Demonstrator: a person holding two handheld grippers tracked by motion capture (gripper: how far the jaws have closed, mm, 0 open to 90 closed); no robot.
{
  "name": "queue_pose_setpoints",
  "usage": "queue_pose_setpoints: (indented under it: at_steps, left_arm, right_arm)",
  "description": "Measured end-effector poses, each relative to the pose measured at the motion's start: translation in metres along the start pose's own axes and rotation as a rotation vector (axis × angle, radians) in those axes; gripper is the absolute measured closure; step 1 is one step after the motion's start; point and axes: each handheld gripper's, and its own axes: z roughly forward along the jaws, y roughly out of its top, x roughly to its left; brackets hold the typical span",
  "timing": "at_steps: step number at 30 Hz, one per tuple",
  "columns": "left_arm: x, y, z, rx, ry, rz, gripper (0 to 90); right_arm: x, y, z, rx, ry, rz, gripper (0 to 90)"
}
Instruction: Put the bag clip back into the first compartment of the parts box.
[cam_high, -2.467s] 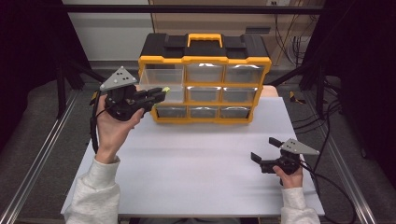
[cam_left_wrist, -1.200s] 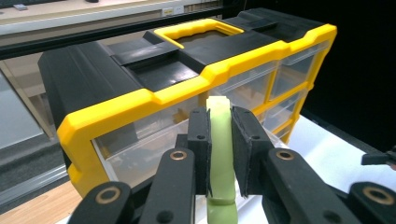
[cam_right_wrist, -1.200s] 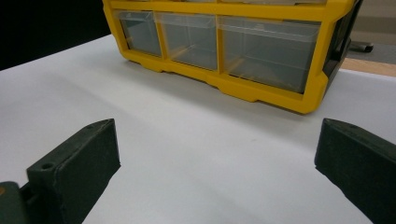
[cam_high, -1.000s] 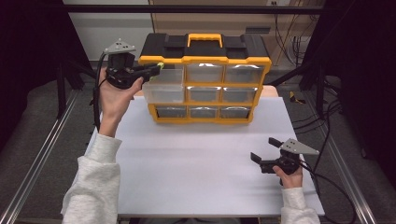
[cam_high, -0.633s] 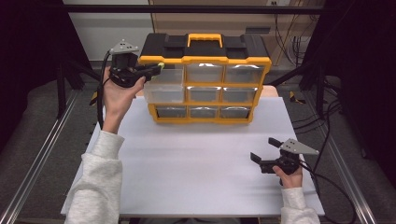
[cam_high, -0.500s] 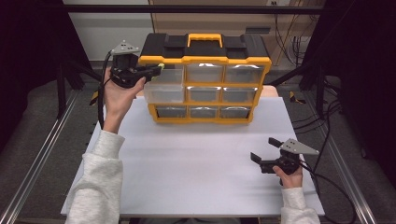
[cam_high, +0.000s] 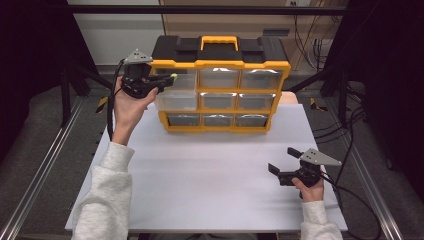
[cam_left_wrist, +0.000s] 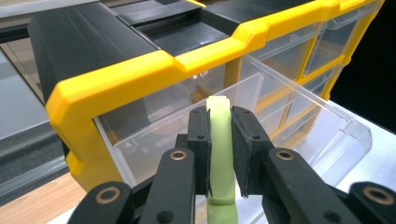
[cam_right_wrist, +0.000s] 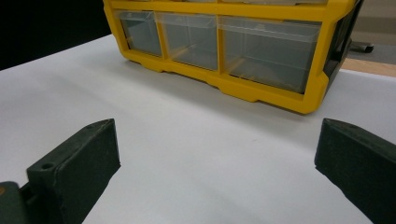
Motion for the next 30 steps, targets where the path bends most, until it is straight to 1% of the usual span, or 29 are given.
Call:
queue_pose_setpoints:
  at_steps: [1,6,11,18,21,24,27,30]
  left_arm:
    - [0.0,0.0,0.0,0.005,0.0,0.004,77.6]
    - [0.0,-0.002,0.001,0.009,-0.003,-0.004,77.6]
    - [-0.001,-0.002,0.0,0.016,0.002,-0.003,77.2]
    - [-0.001,-0.001,-0.001,0.003,-0.007,-0.007,75.1]
    - [-0.001,-0.001,-0.004,-0.015,-0.01,-0.009,72.4]
    - [-0.001,-0.001,-0.01,-0.045,-0.024,-0.012,67.1]
    - [-0.003,-0.001,-0.016,-0.056,-0.014,-0.006,61.6]
    - [-0.004,-0.002,-0.023,-0.081,-0.029,-0.007,55.2]
  right_arm:
    - [0.0,0.0,0.0,0.0,0.0,0.0,0.4]
    - [0.0,0.0,0.0,0.0,0.0,-0.002,0.3]
    - [0.0,0.0,0.0,-0.001,0.002,-0.002,0.3]
    - [0.0,0.0,0.0,0.002,0.001,-0.001,0.3]
    - [0.0,0.0,0.0,-0.001,0.001,-0.002,0.4]
    - [0.0,0.0,0.0,0.0,0.0,0.0,0.4]
    - [0.0,0.0,0.0,-0.001,0.0,-0.002,0.3]
    - [0.0,0.0,0.0,-0.002,0.0,-0.001,0.3]
